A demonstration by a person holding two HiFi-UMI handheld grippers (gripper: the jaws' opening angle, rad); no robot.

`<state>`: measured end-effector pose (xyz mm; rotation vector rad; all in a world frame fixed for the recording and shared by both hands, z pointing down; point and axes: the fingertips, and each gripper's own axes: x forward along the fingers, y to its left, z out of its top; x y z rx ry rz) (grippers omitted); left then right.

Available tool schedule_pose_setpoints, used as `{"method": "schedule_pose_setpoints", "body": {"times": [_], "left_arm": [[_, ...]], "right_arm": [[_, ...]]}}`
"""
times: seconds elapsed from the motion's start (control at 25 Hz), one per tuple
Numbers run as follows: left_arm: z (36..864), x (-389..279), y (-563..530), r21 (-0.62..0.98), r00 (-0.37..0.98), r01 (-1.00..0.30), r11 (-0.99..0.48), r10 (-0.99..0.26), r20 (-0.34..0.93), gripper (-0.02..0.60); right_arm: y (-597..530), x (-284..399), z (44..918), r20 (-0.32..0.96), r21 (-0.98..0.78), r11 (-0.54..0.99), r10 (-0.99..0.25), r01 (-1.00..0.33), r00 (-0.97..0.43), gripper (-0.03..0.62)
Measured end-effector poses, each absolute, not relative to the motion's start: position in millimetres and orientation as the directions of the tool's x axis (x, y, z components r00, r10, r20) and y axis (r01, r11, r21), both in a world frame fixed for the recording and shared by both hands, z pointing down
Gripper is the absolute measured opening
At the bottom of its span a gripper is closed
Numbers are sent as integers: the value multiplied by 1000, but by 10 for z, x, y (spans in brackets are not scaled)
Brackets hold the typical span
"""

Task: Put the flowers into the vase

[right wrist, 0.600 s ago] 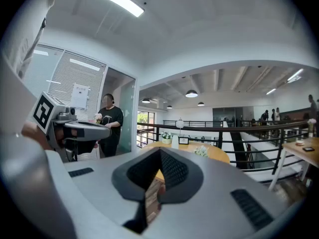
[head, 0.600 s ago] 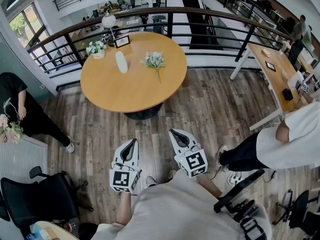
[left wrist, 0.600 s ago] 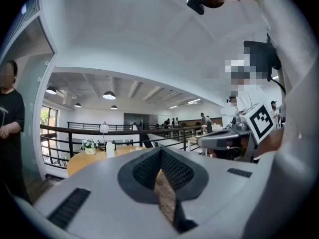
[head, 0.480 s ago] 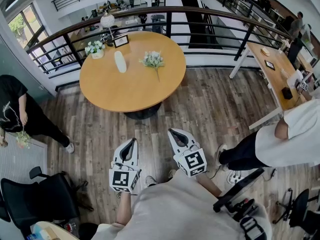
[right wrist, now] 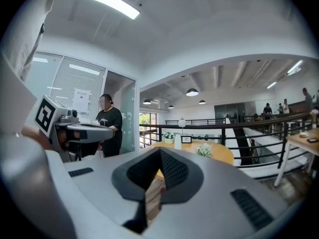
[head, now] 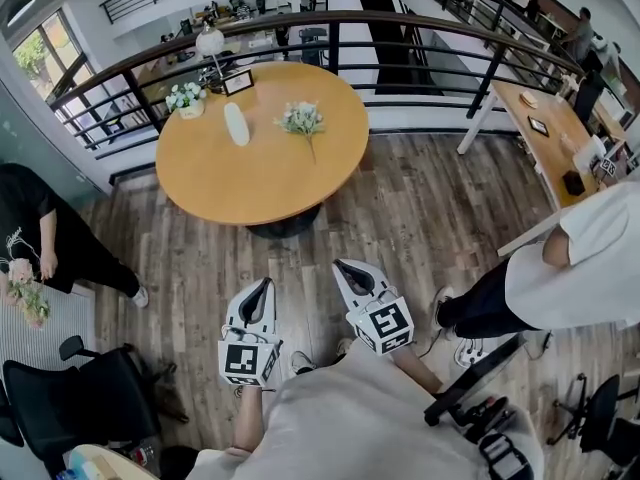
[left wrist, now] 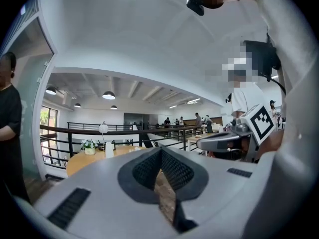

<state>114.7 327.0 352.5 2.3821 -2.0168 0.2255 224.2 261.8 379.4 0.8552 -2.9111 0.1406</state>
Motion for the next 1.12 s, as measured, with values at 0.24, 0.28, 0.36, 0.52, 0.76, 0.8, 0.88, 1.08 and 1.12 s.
{"method": "schedule_pose_setpoints", "body": {"times": [0.24, 0.28, 0.36, 0.52, 0.76, 0.8, 0.88, 1.08, 1.12], "left_arm": [[3490, 1207, 3179, -93, 151, -982, -162, -982, 114, 6], [3486, 1232, 3150, -93, 150, -982, -162, -982, 117, 6], [3491, 1302, 3088, -96, 149, -982, -162, -981, 127, 6], [3551, 1467, 2966, -103, 144, -982, -158, -981, 133, 6], [3625, 1604, 2827, -77, 134, -986, -145, -981, 138, 6], [3639, 1597, 2799, -78, 135, -986, -147, -980, 145, 6], [3656, 1584, 2710, -79, 139, -985, -152, -979, 148, 6], [3717, 1422, 2441, -61, 153, -985, -164, -977, 148, 6], [3744, 1369, 2371, -54, 158, -984, -168, -976, 151, 6]], "right_arm": [[2616, 2322, 3780, 97, -107, 868, -477, -486, -874, 8], [2596, 2349, 3791, 103, -111, 870, -471, -480, -876, 8], [2546, 2413, 3833, 116, -122, 872, -462, -474, -879, 8], [2419, 2575, 3957, 130, -131, 872, -456, -471, -880, 8], [2252, 2754, 4076, 147, -139, 862, -468, -487, -871, 8], [2230, 2743, 4093, 150, -146, 862, -466, -486, -872, 8], [2151, 2724, 4108, 154, -149, 862, -465, -485, -872, 8], [1907, 2597, 4128, 168, -140, 854, -478, -501, -862, 8], [1852, 2552, 4150, 175, -140, 851, -482, -506, -859, 8]]}}
